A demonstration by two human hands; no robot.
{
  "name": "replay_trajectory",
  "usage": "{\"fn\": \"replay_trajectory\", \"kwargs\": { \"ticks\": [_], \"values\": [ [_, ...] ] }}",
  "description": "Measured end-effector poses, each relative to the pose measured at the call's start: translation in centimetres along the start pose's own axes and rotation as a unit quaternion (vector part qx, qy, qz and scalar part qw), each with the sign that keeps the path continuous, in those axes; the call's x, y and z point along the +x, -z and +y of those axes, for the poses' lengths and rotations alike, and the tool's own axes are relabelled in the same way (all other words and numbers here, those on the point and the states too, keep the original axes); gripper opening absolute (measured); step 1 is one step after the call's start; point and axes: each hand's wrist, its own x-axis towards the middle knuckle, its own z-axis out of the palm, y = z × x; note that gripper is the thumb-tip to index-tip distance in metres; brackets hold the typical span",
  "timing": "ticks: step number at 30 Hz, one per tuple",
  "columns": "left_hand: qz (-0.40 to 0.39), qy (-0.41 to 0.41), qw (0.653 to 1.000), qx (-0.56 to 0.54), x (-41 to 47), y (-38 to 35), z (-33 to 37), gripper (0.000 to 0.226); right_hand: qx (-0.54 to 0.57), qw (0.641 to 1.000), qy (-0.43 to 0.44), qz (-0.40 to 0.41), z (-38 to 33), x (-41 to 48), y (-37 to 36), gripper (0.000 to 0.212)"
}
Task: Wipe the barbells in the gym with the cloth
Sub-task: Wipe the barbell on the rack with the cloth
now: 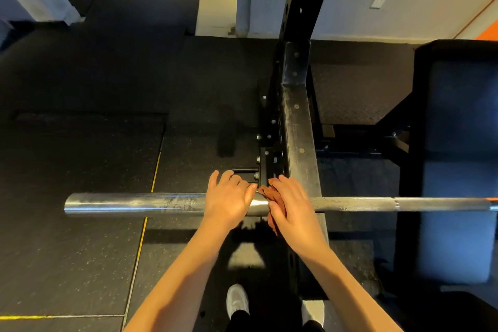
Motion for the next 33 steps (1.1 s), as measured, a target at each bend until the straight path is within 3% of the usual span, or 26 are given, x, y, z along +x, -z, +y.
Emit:
{"fn": "replay_trajectory", "kwargs": {
  "ticks": [2,5,8,11,14,16,18,23,28,33],
  "values": [
    [0.014,0.015,1.0,0.008,-0.4,-0.3,0.0,0.063,-0.007,1.0,0.005,-0.009,0.1,0.6,-0.1,0.028],
    [0.035,0.041,0.999,0.008,-0.9,-0.7,0.4,0.066,0.016,0.993,-0.117,-0.032,-0.4,3.7,0.8,0.025],
    [0.038,0.044,0.998,0.005,-1.3,-0.8,0.6,0.064,0.043,0.984,-0.171,0.021,-1.0,6.2,3.3,0.018],
    [0.049,0.039,0.998,0.004,-1.7,-1.1,0.5,0.064,0.072,0.984,-0.131,0.094,-1.6,5.8,5.3,0.019],
    [0.061,0.038,0.997,0.004,-1.7,-1.0,0.6,0.064,0.098,0.99,-0.098,0.026,-1.4,3.4,3.3,0.025],
    [0.068,0.038,0.997,0.006,-1.2,-1.0,0.5,0.064,0.012,0.997,-0.067,-0.024,-0.7,1.8,0.7,0.035],
    [0.074,0.044,0.996,0.003,-0.5,-1.0,0.3,0.065,-0.068,0.997,-0.034,-0.01,0.2,1.0,-1.0,0.039],
    [0.058,0.045,0.997,-0.003,1.3,-0.8,-0.2,0.061,-0.142,0.989,0.009,0.032,0.8,0.4,-2.3,0.045],
    [0.072,0.089,0.992,-0.056,3.9,0.4,-0.6,0.045,-0.135,0.99,-0.041,0.021,-0.4,4.5,-1.6,0.022],
    [0.105,0.091,0.99,-0.011,2.8,-0.7,0.2,0.065,-0.103,0.991,-0.084,-0.005,0.2,7.0,-1.1,0.026]
  ]
}}
